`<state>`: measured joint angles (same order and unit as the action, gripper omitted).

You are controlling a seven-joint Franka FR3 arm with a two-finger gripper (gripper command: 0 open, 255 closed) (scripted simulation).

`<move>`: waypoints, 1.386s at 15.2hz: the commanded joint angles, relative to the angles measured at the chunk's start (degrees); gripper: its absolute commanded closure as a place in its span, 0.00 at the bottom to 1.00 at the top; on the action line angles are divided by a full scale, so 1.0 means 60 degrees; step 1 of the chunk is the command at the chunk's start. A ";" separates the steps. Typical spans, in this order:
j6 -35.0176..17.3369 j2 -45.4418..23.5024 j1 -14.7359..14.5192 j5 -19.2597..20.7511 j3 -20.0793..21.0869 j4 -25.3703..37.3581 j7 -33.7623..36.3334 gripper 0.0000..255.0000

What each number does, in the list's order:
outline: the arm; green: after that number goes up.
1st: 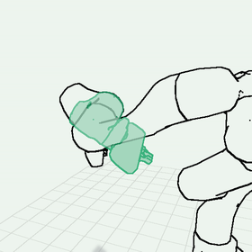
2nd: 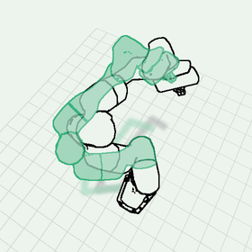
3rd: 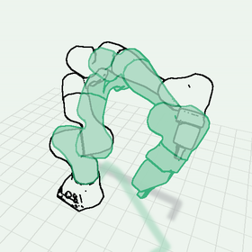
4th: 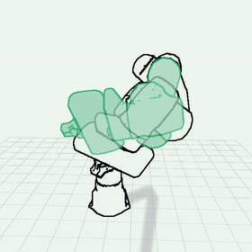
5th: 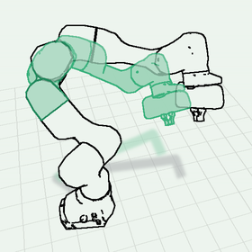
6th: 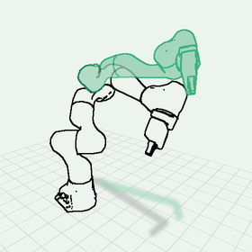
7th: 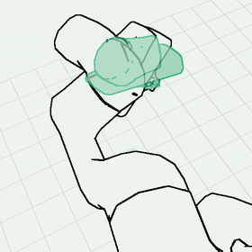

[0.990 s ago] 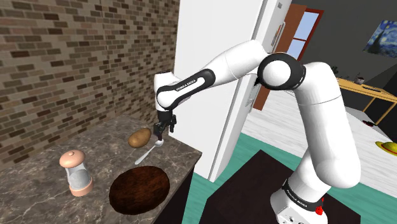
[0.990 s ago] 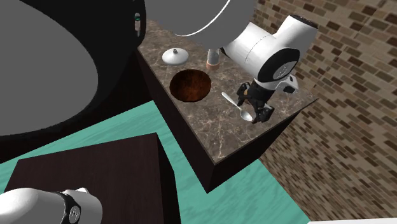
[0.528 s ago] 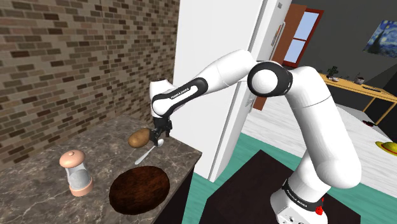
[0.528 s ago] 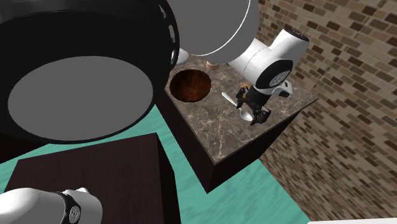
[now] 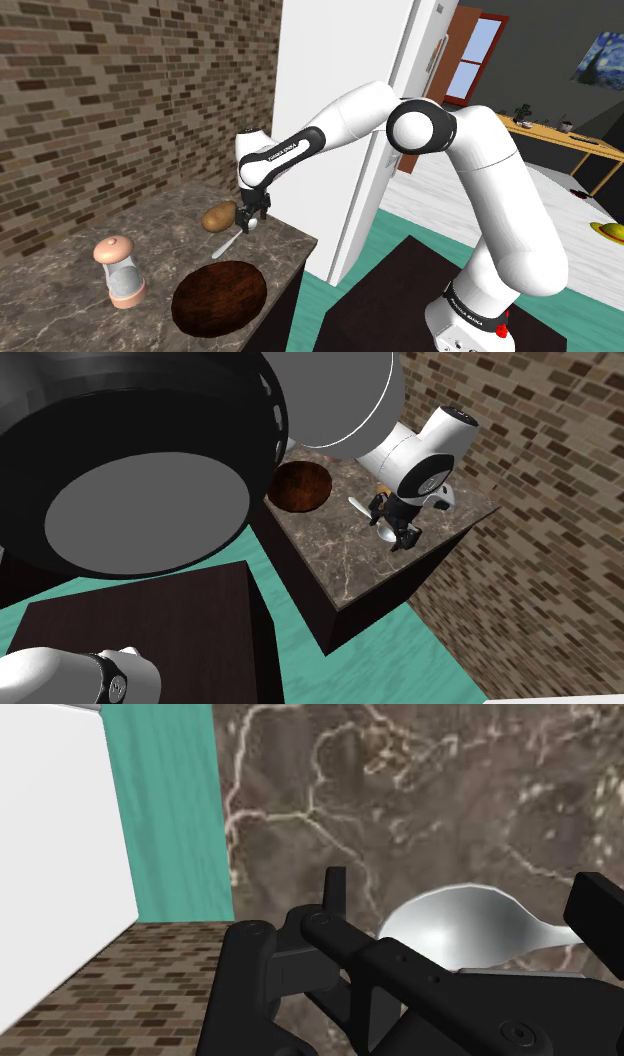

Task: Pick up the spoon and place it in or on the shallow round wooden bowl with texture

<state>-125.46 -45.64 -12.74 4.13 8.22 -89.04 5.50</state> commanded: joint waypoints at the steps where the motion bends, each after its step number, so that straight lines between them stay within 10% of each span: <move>1: -0.0002 -0.0001 0.0000 0.0000 0.0000 -0.0001 0.0000 0.00; 2: -0.0001 0.0000 0.0000 0.0000 0.0000 0.0000 0.0000 0.00; 3: -0.0001 0.0000 0.0000 0.0000 0.0000 0.0000 0.0000 1.00; 21: 0.0692 0.0785 0.0057 -0.0084 0.0075 -0.0090 -0.0015 1.00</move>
<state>-121.93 -41.36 -12.45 3.68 8.63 -89.77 5.46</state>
